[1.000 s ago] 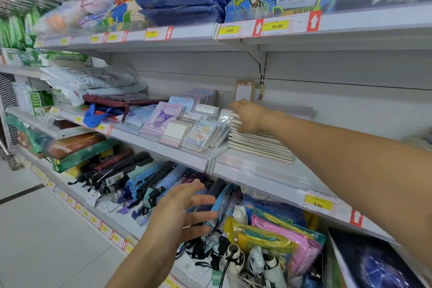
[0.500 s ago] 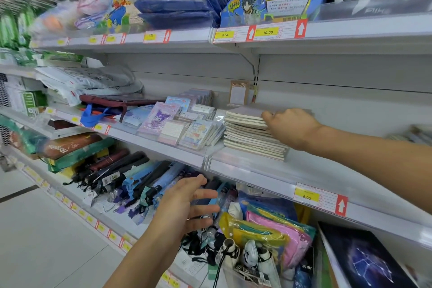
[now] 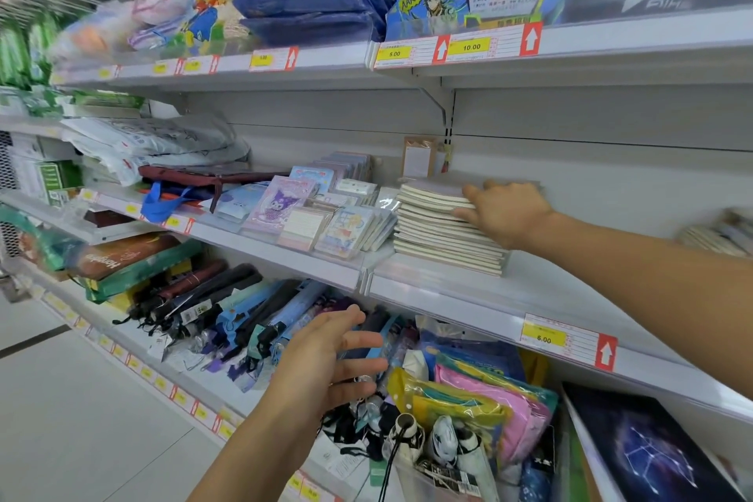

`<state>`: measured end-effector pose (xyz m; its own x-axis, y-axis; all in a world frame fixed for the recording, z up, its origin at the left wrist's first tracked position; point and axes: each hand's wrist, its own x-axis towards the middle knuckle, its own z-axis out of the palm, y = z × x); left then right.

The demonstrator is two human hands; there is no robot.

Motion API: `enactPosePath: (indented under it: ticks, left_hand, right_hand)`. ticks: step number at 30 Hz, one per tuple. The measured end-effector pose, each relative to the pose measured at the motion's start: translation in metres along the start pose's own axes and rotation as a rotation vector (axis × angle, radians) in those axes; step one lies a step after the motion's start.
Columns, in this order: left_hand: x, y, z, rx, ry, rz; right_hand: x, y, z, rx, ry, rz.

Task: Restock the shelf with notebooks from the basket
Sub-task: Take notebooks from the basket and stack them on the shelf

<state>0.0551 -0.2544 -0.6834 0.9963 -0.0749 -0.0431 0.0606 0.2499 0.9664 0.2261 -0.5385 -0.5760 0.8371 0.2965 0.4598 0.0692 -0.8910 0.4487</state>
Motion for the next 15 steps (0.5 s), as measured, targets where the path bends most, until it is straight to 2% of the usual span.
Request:
enactPosePath:
  ticks: [5,8,10,12,13,15]
  left_hand:
    - [-0.0013,-0.0008,0.0041,-0.007,-0.008,-0.015]
    - [-0.0028,0.0004,0.0032,-0.008,0.001,-0.013]
    - [-0.0033,0.0021,0.0010,-0.013,0.000,-0.005]
    - [-0.0035,0.0025,-0.0006,-0.020,-0.003,-0.003]
    - [-0.0036,0.0019,-0.0006,-0.025,-0.004,-0.004]
    - [-0.0033,0.0000,0.0003,-0.024,-0.008,-0.009]
  right_hand:
    - [-0.0097,0.0127,-0.0023,0.065,-0.029,0.001]
    - [-0.0094,0.0099,-0.0082,0.222,-0.103,0.100]
    - [-0.0063,0.0067,-0.0093,0.533,-0.124,0.336]
    - [-0.0055,0.0047,-0.0080,0.988,-0.135,0.669]
    - [-0.0052,0.0047,-0.0056,1.180,-0.145,0.763]
    - [-0.0040,0.0050,0.0000,1.313,-0.159,0.807]
